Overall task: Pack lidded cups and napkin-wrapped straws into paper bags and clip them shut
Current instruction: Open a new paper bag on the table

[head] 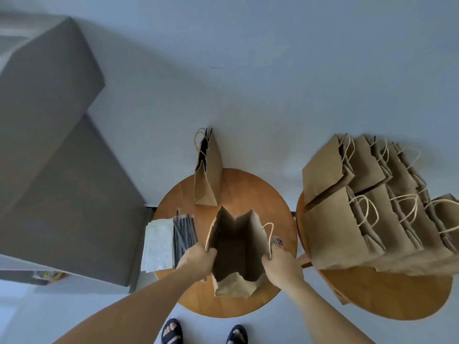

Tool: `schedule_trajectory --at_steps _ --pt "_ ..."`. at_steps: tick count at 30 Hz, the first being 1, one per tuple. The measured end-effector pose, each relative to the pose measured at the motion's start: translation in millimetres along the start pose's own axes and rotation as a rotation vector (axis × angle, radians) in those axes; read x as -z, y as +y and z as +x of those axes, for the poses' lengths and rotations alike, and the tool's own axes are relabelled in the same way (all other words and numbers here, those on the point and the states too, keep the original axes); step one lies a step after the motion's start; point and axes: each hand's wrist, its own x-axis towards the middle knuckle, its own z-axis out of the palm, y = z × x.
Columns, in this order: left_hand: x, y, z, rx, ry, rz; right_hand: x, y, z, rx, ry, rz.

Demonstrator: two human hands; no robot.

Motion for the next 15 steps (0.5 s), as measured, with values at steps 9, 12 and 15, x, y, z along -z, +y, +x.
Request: schedule_trajectory --at_steps 9,12,15 --pt "7 5 5 -0.118 -0.294 0.333 12 -1 6 0.076 -0.352 0.168" --pt "30 18 4 -0.161 -0.284 0.417 26 -2 9 0.100 -0.415 0.156" --pt "53 46 -5 -0.272 -0.106 0.495 49 -20 16 0.190 -0.272 0.093"
